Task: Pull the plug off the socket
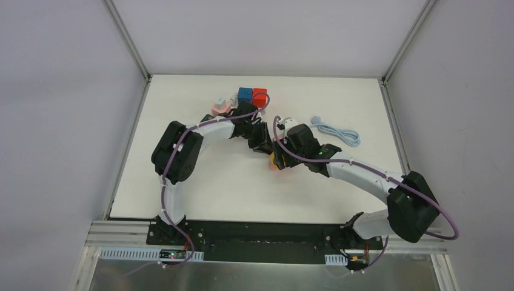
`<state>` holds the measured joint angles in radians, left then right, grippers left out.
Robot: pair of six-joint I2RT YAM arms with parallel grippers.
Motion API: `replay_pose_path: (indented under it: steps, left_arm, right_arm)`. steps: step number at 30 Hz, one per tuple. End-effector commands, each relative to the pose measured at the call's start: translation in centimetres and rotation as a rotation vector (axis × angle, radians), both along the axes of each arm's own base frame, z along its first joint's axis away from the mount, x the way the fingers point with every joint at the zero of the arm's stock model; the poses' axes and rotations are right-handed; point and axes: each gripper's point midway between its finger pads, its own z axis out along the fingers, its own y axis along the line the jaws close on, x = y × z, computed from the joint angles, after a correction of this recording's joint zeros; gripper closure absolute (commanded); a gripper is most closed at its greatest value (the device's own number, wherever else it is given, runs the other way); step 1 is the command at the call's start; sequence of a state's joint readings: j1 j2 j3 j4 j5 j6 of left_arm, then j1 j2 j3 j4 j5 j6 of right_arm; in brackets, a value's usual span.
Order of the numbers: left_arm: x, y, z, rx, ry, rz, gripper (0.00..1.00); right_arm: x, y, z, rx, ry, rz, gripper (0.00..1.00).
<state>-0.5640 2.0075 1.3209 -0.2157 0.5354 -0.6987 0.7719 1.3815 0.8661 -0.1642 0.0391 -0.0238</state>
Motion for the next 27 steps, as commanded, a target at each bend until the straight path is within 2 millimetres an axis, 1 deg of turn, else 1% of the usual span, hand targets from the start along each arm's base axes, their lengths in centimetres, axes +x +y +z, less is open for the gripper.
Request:
replay_pose_path:
  steps: [1, 5, 7, 9, 12, 15, 17, 19, 21, 24, 27]
  left_arm:
    - [-5.0, 7.9, -10.0, 0.434, 0.176, 0.013, 0.86]
    - [-4.9, 7.5, -9.7, 0.415, 0.177, 0.003, 0.86]
    - [-4.7, 7.2, -9.3, 0.404, 0.175, 0.001, 0.86]
    - [-4.4, 6.8, -8.8, 0.387, 0.166, -0.001, 0.86]
    - [-3.7, 5.9, -7.6, 0.35, 0.148, -0.003, 0.84]
    - [-2.7, 4.3, -5.4, 0.268, 0.113, -0.023, 0.78]
    - [-1.9, 3.0, -3.5, 0.207, 0.085, -0.052, 0.75]
    - [-1.1, 2.3, -1.5, 0.179, 0.053, -0.075, 0.7]
    - [-0.4, 1.8, 0.2, 0.162, 0.015, -0.092, 0.64]
    - [0.4, 1.9, 2.3, 0.163, -0.035, -0.1, 0.52]
    - [0.9, 2.8, 3.4, 0.184, -0.071, -0.083, 0.38]
  right_arm:
    - [0.5, 5.2, 9.6, 0.333, -0.128, 0.077, 1.0]
    - [1.1, 4.2, 11.0, 0.367, -0.148, 0.021, 1.0]
    - [1.6, 3.4, 11.5, 0.393, -0.146, -0.018, 1.0]
    - [1.9, 2.7, 11.9, 0.413, -0.146, -0.053, 1.0]
    - [2.7, 1.0, 12.7, 0.428, -0.177, -0.141, 1.0]
    - [4.1, -1.9, 13.8, 0.437, -0.244, -0.3, 1.0]
    - [4.6, -4.2, 14.5, 0.441, -0.282, -0.408, 1.0]
    - [5.2, -6.6, 14.4, 0.42, -0.299, -0.521, 1.0]
    - [5.5, -9.1, 13.5, 0.369, -0.29, -0.631, 1.0]
    - [5.8, -12.6, 12.3, 0.307, -0.26, -0.795, 1.0]
    - [6.0, -16.2, 10.4, 0.249, -0.198, -0.962, 0.99]
